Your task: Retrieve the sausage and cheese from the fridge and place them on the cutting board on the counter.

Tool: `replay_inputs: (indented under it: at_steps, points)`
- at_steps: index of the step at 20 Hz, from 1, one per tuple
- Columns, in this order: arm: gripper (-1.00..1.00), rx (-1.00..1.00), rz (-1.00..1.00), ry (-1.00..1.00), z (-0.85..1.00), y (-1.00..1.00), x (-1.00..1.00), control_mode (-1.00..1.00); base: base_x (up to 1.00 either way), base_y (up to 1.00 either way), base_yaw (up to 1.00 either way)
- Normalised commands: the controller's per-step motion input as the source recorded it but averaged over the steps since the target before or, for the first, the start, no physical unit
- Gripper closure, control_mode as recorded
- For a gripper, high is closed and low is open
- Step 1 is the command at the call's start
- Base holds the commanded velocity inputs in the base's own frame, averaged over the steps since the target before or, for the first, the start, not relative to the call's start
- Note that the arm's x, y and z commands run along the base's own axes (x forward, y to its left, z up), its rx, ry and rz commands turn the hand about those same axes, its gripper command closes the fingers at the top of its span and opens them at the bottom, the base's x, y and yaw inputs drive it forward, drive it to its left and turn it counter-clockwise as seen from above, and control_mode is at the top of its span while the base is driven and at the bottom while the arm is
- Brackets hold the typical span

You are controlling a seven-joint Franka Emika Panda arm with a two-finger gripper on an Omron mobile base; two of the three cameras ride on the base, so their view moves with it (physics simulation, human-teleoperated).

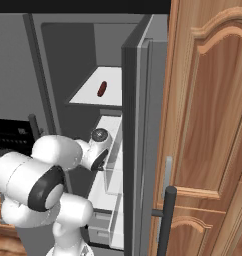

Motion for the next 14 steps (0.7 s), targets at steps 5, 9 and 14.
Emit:
replay_inputs:
  at_steps: [5, 9, 14]
  points:
    - [1.0, 0.0, 0.0, -0.03, 1.0, 0.0, -0.67, -1.0, 0.0, 0.0, 0.0]
    - [1.0, -0.02, 0.0, 0.0, 1.0, 0.0, -0.66, -1.0, 0.0, 0.0, 0.0]
    - [1.0, -0.03, 0.0, -0.01, 0.65, 0.0, -0.94, -1.0, 0.0, 0.0, 0.0]
